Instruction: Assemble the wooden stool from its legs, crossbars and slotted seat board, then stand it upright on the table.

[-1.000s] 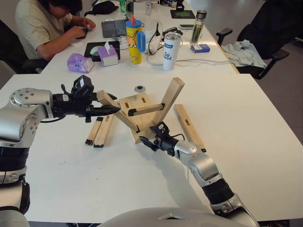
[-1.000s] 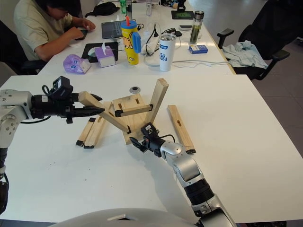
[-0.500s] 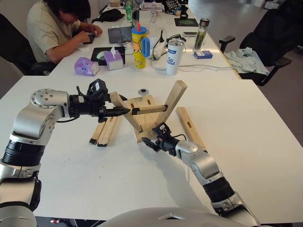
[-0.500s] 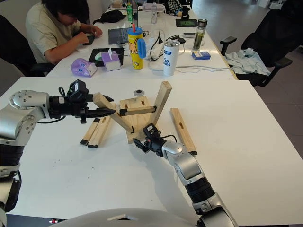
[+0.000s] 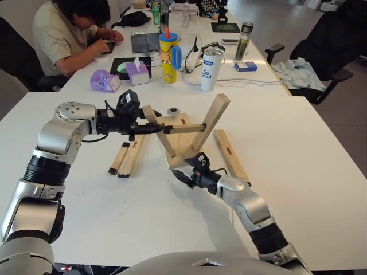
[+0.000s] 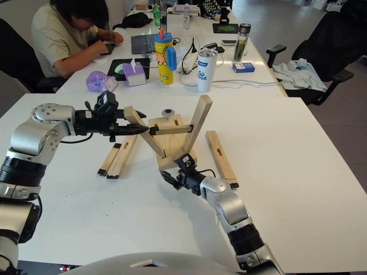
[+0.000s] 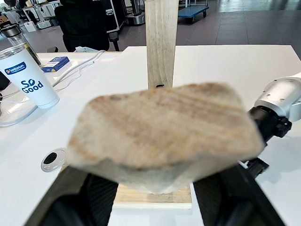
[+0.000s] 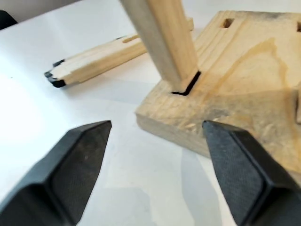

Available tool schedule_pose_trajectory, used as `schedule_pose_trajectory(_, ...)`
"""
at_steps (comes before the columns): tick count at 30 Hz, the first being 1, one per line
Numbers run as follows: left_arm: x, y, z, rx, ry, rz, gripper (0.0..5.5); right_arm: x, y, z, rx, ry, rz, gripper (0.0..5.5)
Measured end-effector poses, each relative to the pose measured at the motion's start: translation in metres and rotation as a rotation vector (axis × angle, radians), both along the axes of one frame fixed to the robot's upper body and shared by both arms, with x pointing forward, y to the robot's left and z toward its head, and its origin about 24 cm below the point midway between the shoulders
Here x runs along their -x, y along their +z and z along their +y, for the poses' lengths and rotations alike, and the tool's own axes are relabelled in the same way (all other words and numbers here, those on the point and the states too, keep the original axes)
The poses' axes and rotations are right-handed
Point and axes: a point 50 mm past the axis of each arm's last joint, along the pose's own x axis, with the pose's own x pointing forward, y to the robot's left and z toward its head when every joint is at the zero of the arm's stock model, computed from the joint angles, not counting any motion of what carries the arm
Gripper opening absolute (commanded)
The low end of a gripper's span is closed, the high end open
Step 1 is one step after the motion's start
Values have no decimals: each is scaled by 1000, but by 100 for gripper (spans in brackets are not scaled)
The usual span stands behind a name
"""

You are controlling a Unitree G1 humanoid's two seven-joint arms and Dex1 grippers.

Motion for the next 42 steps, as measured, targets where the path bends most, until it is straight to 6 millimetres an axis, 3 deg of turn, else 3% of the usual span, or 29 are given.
schedule_pose_trajectory(4,0,0,1,-2,-2,1,206,0,65,-1,-118,-27,-300,234)
schedule_pose_trajectory(6,0,0,1,-4,-2,1,206,-2,88,-1,-131,-55,-414,200)
schedule_pose_trajectory(8,0,1,1,-9,-4,1,206,-10,116,9,-159,-75,-534,177)
schedule_pose_trajectory(10,0,1,1,-11,-6,0,206,-18,133,20,-135,-111,-632,177)
schedule_pose_trajectory(12,0,1,-1,-14,-13,-1,206,-32,137,29,-76,-174,-684,177)
schedule_pose_trajectory(14,0,2,-3,-18,-23,-1,206,-44,133,34,-31,-246,-703,177)
schedule_pose_trajectory(16,-1,2,-3,-20,-24,-1,206,-53,117,37,24,-286,-662,177)
schedule_pose_trajectory(18,-1,3,-4,-26,-28,-3,206,-62,74,44,215,-249,-513,177)
schedule_pose_trajectory(19,-1,3,-4,-29,-27,-4,206,-62,64,48,262,-235,-482,177)
schedule_pose_trajectory(25,-2,2,-4,-34,-19,-5,206,-66,65,51,327,-203,-492,177)
schedule_pose_trajectory(28,-2,2,-5,-31,-19,-6,206,-67,67,50,269,-220,-500,177)
schedule_pose_trajectory(30,-2,2,-6,-26,-22,-8,206,-58,67,41,150,-250,-508,177)
schedule_pose_trajectory(34,-3,1,-8,-22,-18,-14,206,-32,87,11,7,-260,-645,177)
schedule_pose_trajectory(36,-3,1,-7,-20,-20,-17,206,-18,73,-2,21,-229,-611,177)
schedule_pose_trajectory(39,-3,1,-5,-21,-22,-18,206,-1,31,-21,116,-184,-467,177)
schedule_pose_trajectory(42,-4,0,-4,-17,-23,-22,206,-2,-5,-20,168,-133,-351,177)
